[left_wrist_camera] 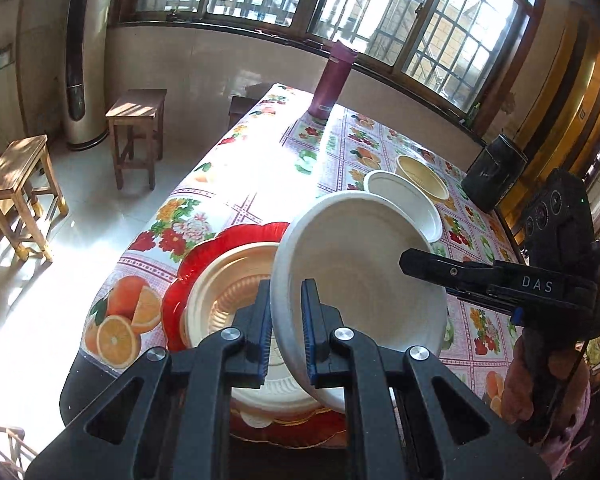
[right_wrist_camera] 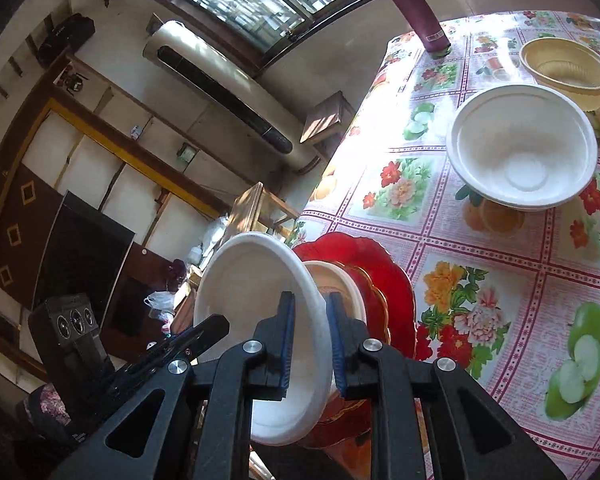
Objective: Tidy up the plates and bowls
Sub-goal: 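Lift the white bowl with both grippers and carry it to the red stack, then lower the white bowl into the cream bowl and open both grippers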
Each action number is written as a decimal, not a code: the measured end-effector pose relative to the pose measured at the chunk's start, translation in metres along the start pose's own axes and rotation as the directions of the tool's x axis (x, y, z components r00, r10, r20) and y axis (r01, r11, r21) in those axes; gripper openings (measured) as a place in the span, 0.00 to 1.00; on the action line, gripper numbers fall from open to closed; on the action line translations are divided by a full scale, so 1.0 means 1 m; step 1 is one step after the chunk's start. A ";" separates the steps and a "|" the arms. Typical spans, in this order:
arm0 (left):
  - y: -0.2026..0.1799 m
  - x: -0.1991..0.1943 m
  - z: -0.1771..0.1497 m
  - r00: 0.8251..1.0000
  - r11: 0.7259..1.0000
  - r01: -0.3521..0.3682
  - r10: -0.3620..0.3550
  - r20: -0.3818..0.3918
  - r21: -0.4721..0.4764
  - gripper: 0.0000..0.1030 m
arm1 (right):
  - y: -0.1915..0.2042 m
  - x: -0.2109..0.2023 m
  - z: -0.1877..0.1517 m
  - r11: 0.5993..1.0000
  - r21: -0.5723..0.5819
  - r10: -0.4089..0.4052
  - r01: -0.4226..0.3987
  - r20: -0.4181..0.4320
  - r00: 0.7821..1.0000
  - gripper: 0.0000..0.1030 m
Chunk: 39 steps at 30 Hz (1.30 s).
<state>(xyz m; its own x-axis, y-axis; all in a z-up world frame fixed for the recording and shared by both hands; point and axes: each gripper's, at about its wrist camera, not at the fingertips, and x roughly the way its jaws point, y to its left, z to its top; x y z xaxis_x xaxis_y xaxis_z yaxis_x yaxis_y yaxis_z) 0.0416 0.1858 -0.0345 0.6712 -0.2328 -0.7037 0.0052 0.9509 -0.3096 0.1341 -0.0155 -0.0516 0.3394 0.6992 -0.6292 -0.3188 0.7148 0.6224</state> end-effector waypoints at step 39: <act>-0.109 -0.019 0.015 0.973 0.952 -0.029 -0.043 0.226 0.304 1.00 | -0.116 -0.197 0.005 0.997 0.080 -0.033 -0.007 0.497 0.867 1.00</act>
<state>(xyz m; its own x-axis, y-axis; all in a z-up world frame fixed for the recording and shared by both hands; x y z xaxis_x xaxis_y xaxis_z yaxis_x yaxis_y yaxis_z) 0.0393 0.0899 0.0226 0.8206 -0.2211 -0.5270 0.2107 0.9742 -0.0806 0.1087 -0.2364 0.0022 0.7445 0.5773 -0.3353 -0.2498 0.7066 0.6621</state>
